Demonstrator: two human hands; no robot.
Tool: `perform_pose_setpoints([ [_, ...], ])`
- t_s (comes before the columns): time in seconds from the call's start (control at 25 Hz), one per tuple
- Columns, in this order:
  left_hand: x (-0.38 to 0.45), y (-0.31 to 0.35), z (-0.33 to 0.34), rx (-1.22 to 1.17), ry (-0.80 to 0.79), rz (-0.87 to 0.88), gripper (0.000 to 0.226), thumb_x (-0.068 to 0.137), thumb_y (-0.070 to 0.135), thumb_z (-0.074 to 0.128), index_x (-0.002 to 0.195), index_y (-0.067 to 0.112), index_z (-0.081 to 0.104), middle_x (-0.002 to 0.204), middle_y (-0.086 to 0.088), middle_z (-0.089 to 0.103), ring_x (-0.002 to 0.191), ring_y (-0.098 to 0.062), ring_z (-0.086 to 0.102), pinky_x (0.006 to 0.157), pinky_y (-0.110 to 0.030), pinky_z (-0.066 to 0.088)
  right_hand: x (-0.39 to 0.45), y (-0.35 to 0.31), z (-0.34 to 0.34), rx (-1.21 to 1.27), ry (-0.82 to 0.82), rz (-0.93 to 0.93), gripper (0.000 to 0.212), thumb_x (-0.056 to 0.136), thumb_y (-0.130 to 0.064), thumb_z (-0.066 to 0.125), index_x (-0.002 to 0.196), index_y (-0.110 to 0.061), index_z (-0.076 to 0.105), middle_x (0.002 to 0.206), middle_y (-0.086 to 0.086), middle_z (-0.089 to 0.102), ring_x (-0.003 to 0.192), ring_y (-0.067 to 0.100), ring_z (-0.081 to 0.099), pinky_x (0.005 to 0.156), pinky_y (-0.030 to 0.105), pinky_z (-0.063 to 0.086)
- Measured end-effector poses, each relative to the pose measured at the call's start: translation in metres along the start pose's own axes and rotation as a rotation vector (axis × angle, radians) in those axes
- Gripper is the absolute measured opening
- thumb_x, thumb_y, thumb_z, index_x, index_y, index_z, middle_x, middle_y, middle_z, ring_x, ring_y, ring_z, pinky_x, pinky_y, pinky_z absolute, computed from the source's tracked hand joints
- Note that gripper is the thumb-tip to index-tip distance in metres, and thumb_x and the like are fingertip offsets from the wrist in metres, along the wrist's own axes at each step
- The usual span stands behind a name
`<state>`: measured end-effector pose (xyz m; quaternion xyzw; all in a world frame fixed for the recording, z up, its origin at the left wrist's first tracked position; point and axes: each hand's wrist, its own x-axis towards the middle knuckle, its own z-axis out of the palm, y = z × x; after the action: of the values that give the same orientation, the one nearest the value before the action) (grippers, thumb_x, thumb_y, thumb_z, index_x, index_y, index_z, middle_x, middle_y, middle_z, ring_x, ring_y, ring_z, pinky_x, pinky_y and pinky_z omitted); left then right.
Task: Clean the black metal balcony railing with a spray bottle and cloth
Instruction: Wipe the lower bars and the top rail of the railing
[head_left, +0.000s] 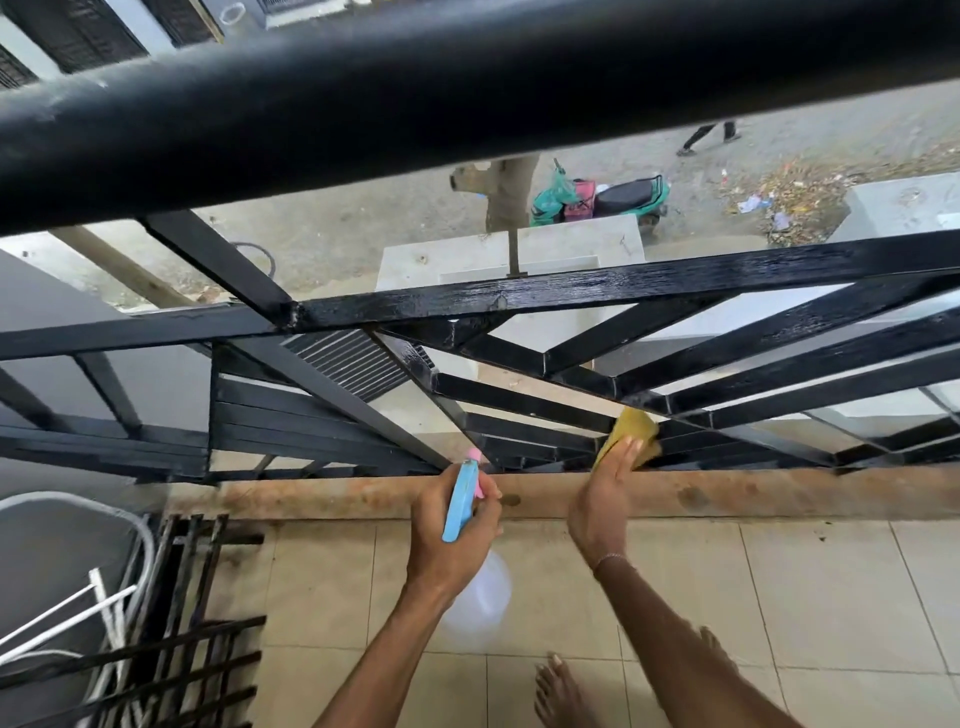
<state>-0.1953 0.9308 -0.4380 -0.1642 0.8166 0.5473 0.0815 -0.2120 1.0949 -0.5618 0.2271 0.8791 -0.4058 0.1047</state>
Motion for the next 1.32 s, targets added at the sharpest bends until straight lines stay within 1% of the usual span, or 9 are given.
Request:
perform_pose_setpoints([
  [0.16, 0.006, -0.018, -0.003, 0.016, 0.012, 0.035, 0.007, 0.093, 0.004, 0.069, 0.089, 0.010, 0.070, 0.082, -0.013, 0.066, 0.075, -0.031, 0.069, 0.066, -0.056, 0.062, -0.003, -0.039, 0.033, -0.032, -0.089, -0.077, 0.057, 0.105, -0.011, 0.035, 0.157, -0.003, 0.014, 0.156, 0.015, 0.031, 0.142, 0.037, 0.034, 0.109, 0.021, 0.035],
  [0.32, 0.012, -0.033, -0.005, 0.041, 0.022, 0.024, 0.007, 0.092, 0.005, 0.071, 0.093, 0.012, 0.071, 0.084, -0.012, 0.067, 0.077, -0.030, 0.069, 0.067, -0.053, 0.063, 0.012, -0.053, 0.061, 0.194, -0.191, -0.039, 0.076, 0.096, -0.010, 0.052, 0.156, 0.002, 0.006, 0.165, 0.024, 0.005, 0.153, 0.040, 0.005, 0.125, 0.048, 0.013],
  [0.44, 0.015, -0.039, -0.003, 0.066, 0.014, 0.035, 0.016, 0.093, 0.004, 0.070, 0.089, 0.019, 0.068, 0.079, -0.007, 0.063, 0.069, -0.019, 0.067, 0.063, -0.035, 0.063, -0.003, -0.062, 0.058, 0.078, -0.252, -0.415, 0.101, 0.089, -0.063, 0.049, 0.159, -0.006, 0.005, 0.165, 0.013, -0.007, 0.152, 0.025, -0.010, 0.123, 0.037, 0.004],
  [0.64, 0.027, -0.051, 0.004, -0.004, 0.022, -0.098, 0.028, 0.096, 0.010, 0.068, 0.114, 0.029, 0.057, 0.096, 0.001, 0.061, 0.086, -0.016, 0.066, 0.064, -0.017, 0.057, 0.008, -0.068, 0.051, 0.131, -0.361, -0.772, 0.065, 0.105, -0.035, 0.048, 0.159, -0.025, 0.013, 0.169, -0.006, -0.004, 0.153, 0.003, -0.002, 0.114, 0.007, 0.010],
  [0.8, 0.043, -0.067, 0.017, 0.061, -0.081, -0.058, 0.030, 0.095, 0.011, 0.070, 0.122, 0.021, 0.060, 0.101, -0.007, 0.066, 0.095, -0.028, 0.069, 0.078, -0.034, 0.064, 0.030, -0.025, 0.059, -0.065, -0.283, -0.817, 0.096, 0.095, -0.002, 0.061, 0.160, -0.020, -0.007, 0.165, -0.007, -0.023, 0.153, 0.014, -0.013, 0.114, 0.026, 0.019],
  [1.08, 0.060, -0.094, 0.037, 0.042, -0.130, -0.050, 0.014, 0.094, 0.007, 0.068, 0.107, 0.013, 0.068, 0.100, -0.011, 0.068, 0.096, -0.029, 0.071, 0.080, -0.048, 0.064, 0.069, 0.076, 0.046, -0.087, -0.163, -0.408, 0.087, 0.087, 0.022, 0.033, 0.159, -0.010, -0.003, 0.163, 0.002, -0.014, 0.155, 0.024, -0.003, 0.125, 0.047, 0.013],
  [1.16, 0.066, -0.106, 0.045, 0.056, -0.132, -0.038, 0.015, 0.092, 0.012, 0.068, 0.107, 0.013, 0.067, 0.101, -0.012, 0.067, 0.097, -0.030, 0.070, 0.080, -0.046, 0.065, 0.062, 0.077, 0.060, -0.112, -0.094, -0.438, 0.075, 0.097, 0.008, 0.038, 0.160, -0.011, 0.003, 0.166, 0.007, -0.004, 0.155, 0.025, 0.004, 0.126, 0.044, 0.012],
  [1.24, 0.070, -0.118, 0.050, 0.073, -0.121, -0.027, 0.014, 0.091, 0.012, 0.067, 0.106, 0.010, 0.067, 0.096, -0.012, 0.066, 0.089, -0.025, 0.069, 0.072, -0.034, 0.064, 0.039, 0.063, 0.078, -0.014, 0.028, -0.444, 0.059, 0.106, -0.046, 0.039, 0.159, -0.024, 0.022, 0.164, 0.002, 0.026, 0.150, 0.019, 0.027, 0.123, 0.045, 0.026],
  [1.32, 0.074, -0.131, 0.050, 0.116, -0.096, -0.031, 0.013, 0.094, 0.009, 0.068, 0.107, 0.005, 0.066, 0.088, -0.010, 0.062, 0.075, -0.012, 0.065, 0.063, -0.019, 0.054, 0.018, 0.053, 0.104, 0.028, 0.078, -0.362, 0.059, 0.101, -0.064, 0.032, 0.145, -0.026, 0.043, 0.130, -0.007, 0.060, 0.120, 0.012, 0.058, 0.101, 0.030, 0.049],
])
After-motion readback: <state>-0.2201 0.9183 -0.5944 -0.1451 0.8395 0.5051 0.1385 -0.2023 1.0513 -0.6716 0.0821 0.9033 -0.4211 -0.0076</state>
